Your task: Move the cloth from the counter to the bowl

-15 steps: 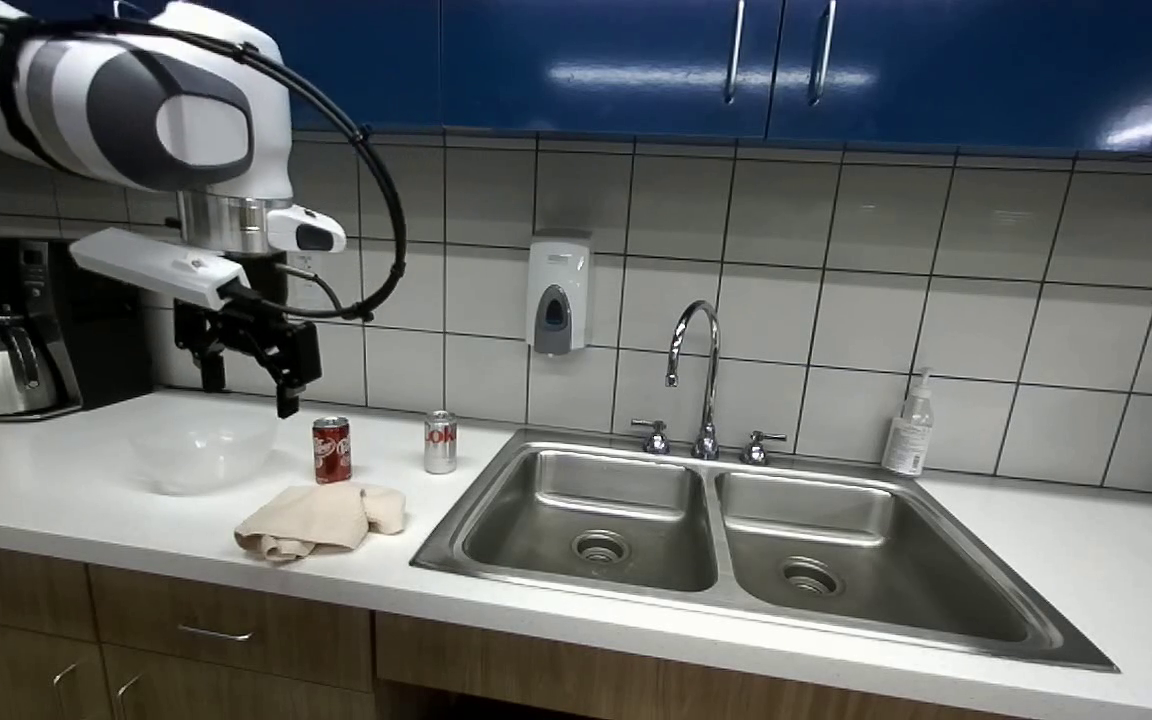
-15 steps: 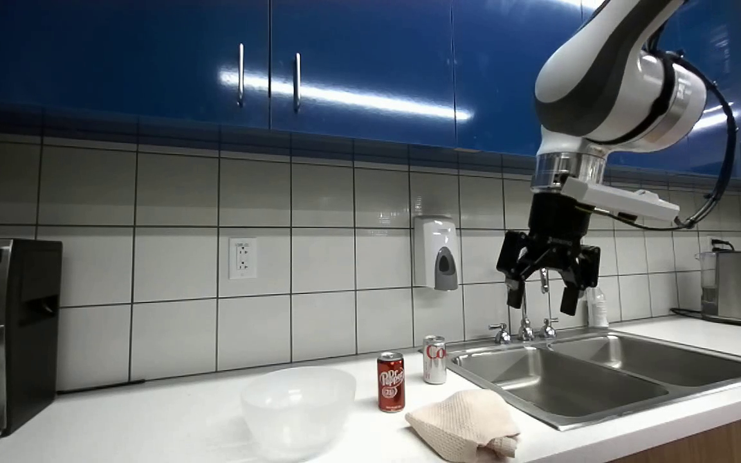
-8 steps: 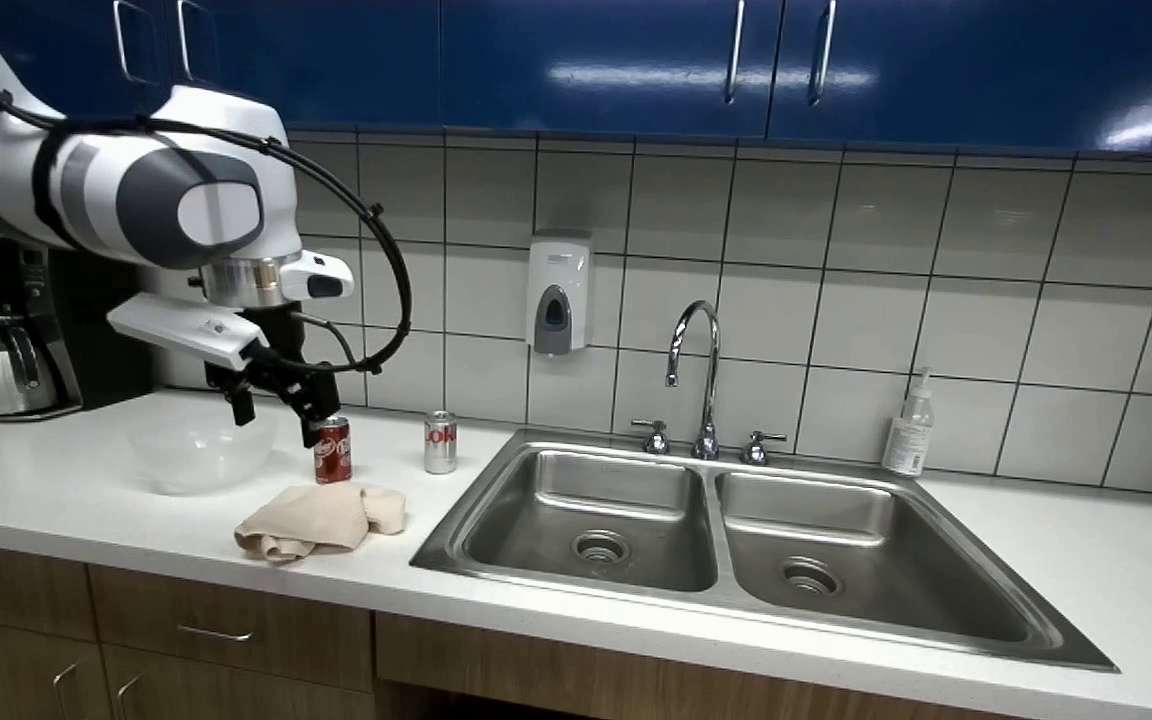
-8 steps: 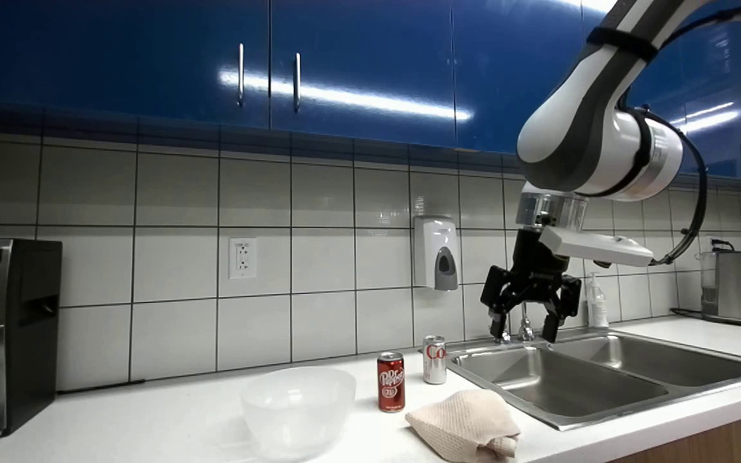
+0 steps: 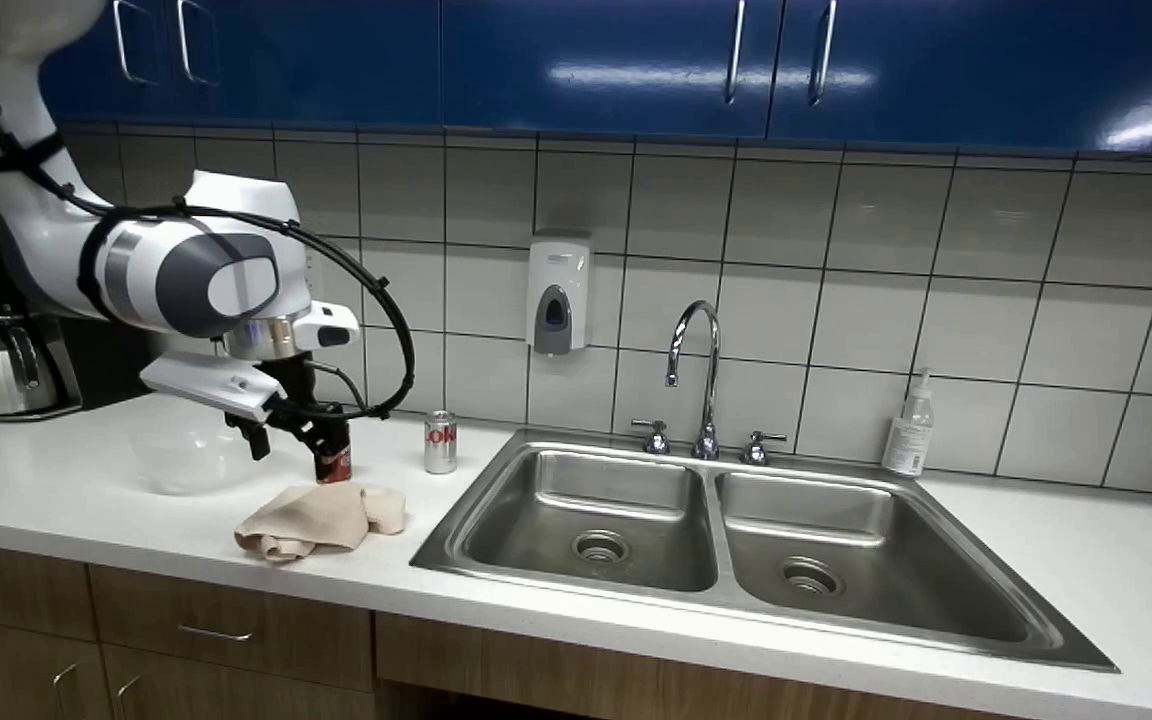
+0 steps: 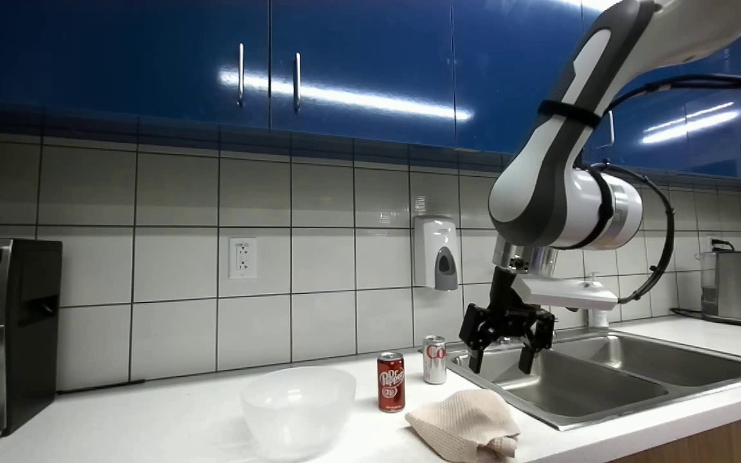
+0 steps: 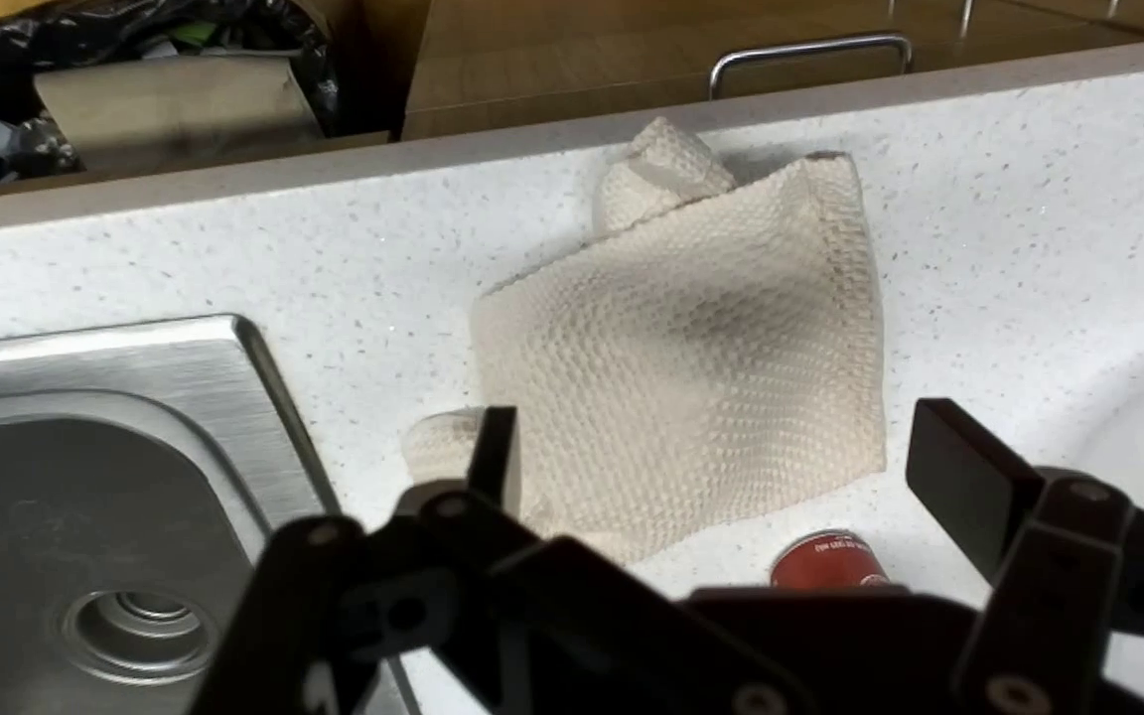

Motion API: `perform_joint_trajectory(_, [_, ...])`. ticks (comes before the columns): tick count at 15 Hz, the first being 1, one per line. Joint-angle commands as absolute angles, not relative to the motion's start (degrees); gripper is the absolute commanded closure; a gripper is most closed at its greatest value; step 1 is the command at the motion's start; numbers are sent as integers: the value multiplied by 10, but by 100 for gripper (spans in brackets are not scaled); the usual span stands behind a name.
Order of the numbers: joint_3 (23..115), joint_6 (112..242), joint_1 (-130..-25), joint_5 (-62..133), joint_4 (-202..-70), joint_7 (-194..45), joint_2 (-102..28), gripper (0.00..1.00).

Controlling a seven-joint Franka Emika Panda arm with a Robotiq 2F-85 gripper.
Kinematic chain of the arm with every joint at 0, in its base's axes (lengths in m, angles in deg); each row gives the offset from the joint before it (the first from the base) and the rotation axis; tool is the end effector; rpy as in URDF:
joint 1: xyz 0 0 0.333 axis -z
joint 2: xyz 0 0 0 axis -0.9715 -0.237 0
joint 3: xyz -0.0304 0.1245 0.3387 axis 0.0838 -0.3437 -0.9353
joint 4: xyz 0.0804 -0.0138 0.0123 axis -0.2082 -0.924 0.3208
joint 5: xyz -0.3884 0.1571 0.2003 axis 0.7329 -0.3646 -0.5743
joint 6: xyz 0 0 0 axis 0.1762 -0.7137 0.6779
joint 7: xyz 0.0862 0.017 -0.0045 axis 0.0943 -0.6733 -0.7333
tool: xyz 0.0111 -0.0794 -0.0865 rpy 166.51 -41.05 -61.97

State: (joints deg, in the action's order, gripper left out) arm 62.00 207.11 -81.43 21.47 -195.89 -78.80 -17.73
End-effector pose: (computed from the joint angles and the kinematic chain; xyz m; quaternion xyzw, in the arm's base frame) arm 0.4793 0.0585 0.2570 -0.9903 0.0246 -0.1284 0.0474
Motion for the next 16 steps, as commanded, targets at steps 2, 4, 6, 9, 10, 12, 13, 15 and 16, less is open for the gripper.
perform_joint_trajectory(2, [613,2129,-813,239,-1909,-752,-261,0])
perform_joint_trajectory(4, [619,2157,-814,254,-1893,-735,-291,0])
perform_joint_trajectory(6, [631,2178,-821,276,-1879,-714,-317,0])
perform_joint_trajectory(9, [661,2193,-848,297,-1856,-689,-351,0])
perform_joint_trajectory(10, [668,2194,-855,299,-1849,-684,-361,0])
perform_joint_trajectory(12, [676,2193,-867,294,-1836,-679,-377,0])
perform_joint_trajectory(13, [674,2192,-866,295,-1831,-677,-383,0])
perform_joint_trajectory(15, [675,2191,-872,293,-1824,-675,-392,0])
perform_joint_trajectory(16, [670,2190,-869,289,-1823,-677,-394,0])
